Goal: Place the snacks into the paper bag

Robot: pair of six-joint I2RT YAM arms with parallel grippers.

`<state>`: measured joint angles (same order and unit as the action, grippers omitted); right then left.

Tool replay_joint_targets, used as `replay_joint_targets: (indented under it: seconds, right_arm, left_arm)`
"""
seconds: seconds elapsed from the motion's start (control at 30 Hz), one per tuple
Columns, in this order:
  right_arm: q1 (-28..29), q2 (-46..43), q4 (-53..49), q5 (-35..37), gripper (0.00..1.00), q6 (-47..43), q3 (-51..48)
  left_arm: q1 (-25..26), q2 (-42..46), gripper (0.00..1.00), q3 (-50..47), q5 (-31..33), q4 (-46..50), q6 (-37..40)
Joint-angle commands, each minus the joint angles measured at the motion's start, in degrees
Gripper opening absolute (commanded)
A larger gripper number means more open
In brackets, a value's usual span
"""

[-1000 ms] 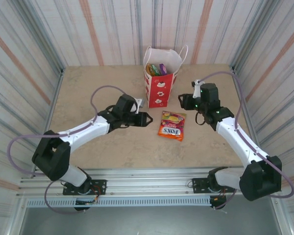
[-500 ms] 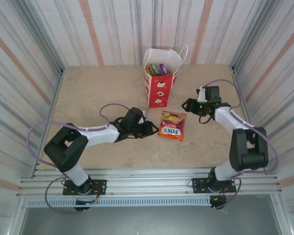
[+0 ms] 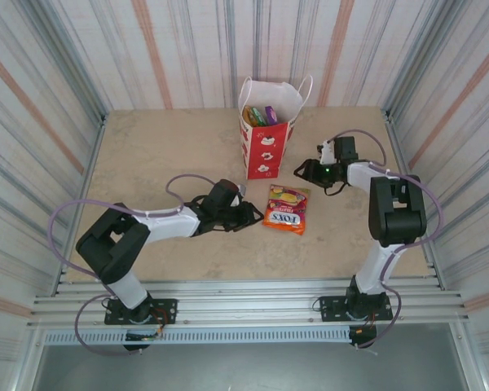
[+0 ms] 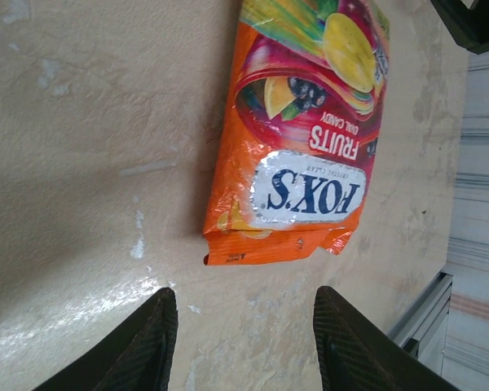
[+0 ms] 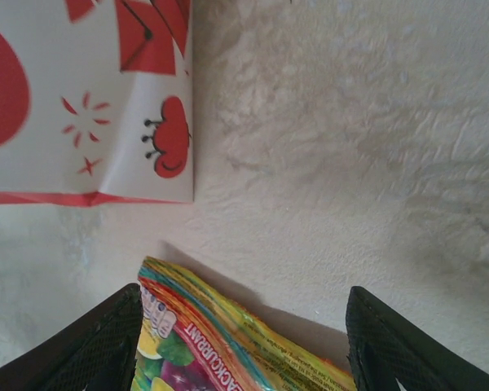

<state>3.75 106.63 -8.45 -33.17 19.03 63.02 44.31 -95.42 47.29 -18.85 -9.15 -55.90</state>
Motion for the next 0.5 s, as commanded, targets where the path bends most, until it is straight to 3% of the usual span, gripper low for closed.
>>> replay_joint_targets:
  seconds: [0.0,0.23,0.47]
  right_arm:
    - [0.63,1.21,-1.82,-2.50,0.66,-1.85,0.46]
    - [1.34,0.64,-4.52,-3.84,0.62,-2.97,-2.39]
    - [2.19,-6.80,-7.99,-1.67,0.58,-2.93,-10.86]
  left_arm:
    - [0.03,-0.90,0.49,1.15,0.85,1.72,-0.04]
    - [-0.10,-0.65,0.49,1.01,0.13,1.94,0.43]
    - [-0.01,0.70,0.49,-2.66,-0.22,-2.01,-2.82]
